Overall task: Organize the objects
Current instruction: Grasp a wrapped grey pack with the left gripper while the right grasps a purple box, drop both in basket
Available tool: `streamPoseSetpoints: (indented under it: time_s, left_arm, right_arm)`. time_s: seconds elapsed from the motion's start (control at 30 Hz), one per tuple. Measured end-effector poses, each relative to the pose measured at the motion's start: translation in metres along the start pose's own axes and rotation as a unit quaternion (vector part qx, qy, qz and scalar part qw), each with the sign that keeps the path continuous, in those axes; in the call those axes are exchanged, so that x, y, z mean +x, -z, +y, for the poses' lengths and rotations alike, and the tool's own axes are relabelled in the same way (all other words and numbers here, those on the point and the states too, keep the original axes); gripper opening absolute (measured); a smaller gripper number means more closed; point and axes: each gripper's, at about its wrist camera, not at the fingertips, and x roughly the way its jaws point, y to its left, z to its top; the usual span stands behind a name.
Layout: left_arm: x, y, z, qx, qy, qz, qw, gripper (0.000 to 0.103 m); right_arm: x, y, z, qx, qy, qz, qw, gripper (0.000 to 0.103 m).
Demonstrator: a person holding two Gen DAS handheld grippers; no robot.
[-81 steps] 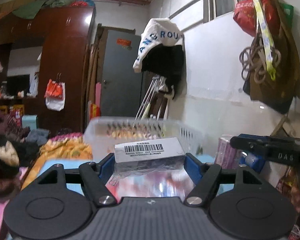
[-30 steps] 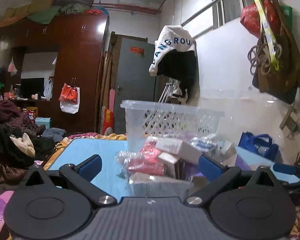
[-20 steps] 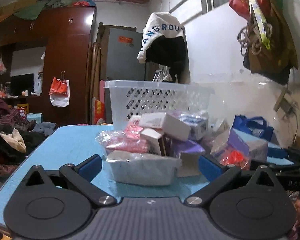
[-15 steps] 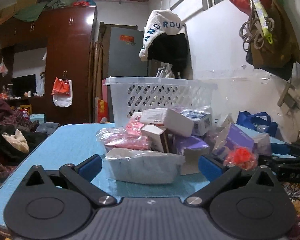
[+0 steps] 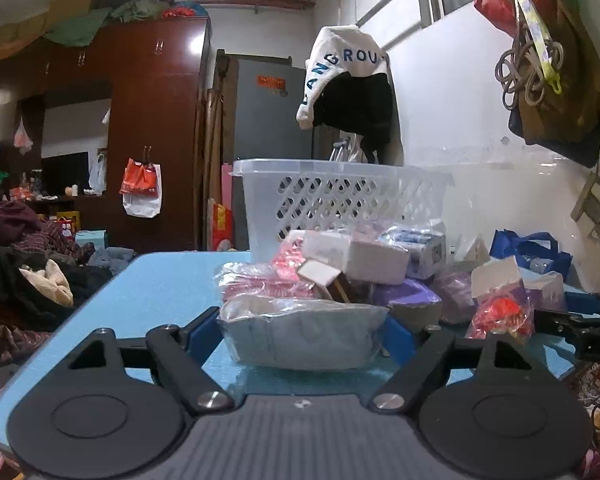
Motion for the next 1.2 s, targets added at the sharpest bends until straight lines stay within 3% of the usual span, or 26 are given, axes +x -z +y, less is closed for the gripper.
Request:
streamPoseSetpoints:
  time_s: [0.5,0.73,0.9,1.07,1.2]
  left_arm:
    - [-0.018,-0.018,0.012,-0.024,0.017,-0.040,0.9988,0.085]
    - [-0.009,-0.036,0.015,-0.041,0.032,-0.046,0.9976,0.085]
    - [0.013,-0.086,0.011,-0.034,0.048,-0.046,0.9972,0.085]
    - [0.060,-0.151,-0.004,-0.021,0.060,-0.027,0.9976,0.085]
    - [0.114,-0.183,-0.011,-0.015,0.033,0.006,0.9993,0.085]
  right_arm:
    - [-0.011,-0.011,-0.027,0.023,0.028,-0.015,0.999,0.067]
    - [-0.011,-0.031,-0.023,0.012,0.012,-0.030,0.999,0.067]
    - [-0.003,-0.066,-0.017,-0.002,-0.011,-0.051,0.999,0.067]
    - [0.032,-0.122,-0.007,-0.019,-0.039,-0.060,0.997,0.067]
    - [0.079,-0.155,-0.003,-0.038,-0.041,-0.063,0.996,0.067]
